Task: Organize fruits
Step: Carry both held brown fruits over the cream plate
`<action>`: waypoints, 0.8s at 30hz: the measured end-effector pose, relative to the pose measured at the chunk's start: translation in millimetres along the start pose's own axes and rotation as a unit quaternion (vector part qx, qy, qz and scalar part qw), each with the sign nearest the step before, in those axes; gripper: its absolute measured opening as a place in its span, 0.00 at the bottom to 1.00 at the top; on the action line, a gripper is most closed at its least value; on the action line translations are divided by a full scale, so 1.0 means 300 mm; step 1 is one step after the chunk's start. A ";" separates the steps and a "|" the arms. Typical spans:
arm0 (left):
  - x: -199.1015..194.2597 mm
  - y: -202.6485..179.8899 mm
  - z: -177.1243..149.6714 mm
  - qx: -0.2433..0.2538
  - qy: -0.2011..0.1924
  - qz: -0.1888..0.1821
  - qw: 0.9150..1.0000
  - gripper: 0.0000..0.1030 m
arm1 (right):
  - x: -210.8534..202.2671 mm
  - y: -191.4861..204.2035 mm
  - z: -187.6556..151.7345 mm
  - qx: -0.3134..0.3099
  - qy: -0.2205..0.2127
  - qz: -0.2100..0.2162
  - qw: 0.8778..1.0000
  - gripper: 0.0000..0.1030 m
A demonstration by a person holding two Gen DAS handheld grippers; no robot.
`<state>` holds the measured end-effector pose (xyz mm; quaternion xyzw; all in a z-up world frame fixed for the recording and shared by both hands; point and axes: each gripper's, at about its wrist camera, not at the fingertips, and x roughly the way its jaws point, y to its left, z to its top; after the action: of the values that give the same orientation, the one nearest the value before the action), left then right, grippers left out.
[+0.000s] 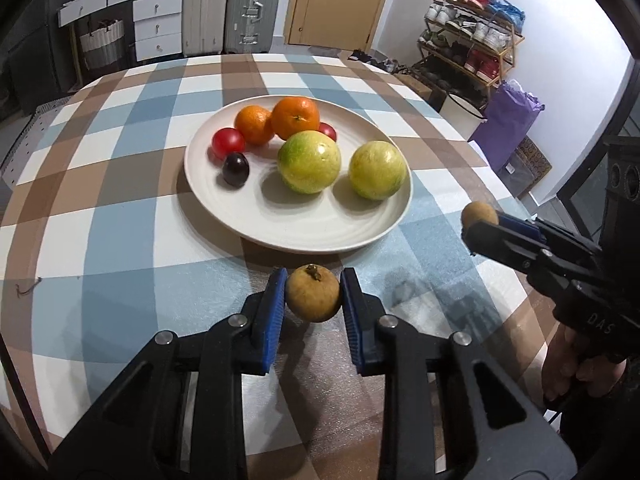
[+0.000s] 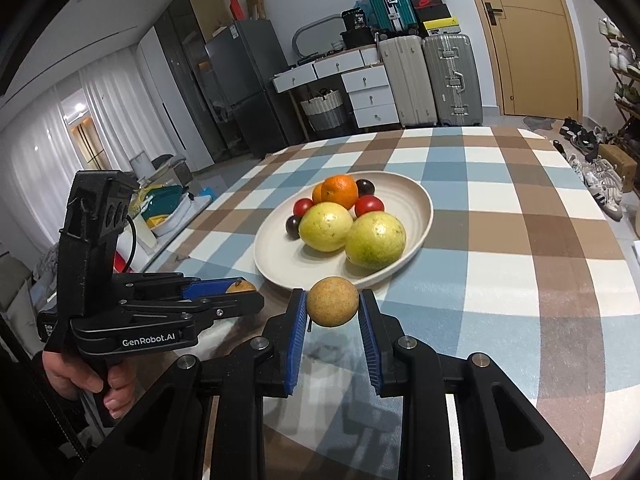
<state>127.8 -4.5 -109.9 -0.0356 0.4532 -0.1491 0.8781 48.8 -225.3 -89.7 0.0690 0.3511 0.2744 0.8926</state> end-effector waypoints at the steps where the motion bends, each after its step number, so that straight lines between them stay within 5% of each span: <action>1: -0.003 0.007 0.006 -0.004 0.002 0.000 1.000 0.24 | -0.001 0.003 0.006 0.000 -0.002 -0.001 1.000 0.26; 24: -0.050 0.075 0.180 -0.027 -0.014 -0.022 0.999 0.24 | 0.073 0.073 0.197 -0.020 -0.005 0.020 1.000 0.26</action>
<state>168.2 17.5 -70.8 -0.0715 0.4440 -0.1551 0.8796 91.7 -191.1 -52.0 0.0592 0.3394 0.2985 0.8901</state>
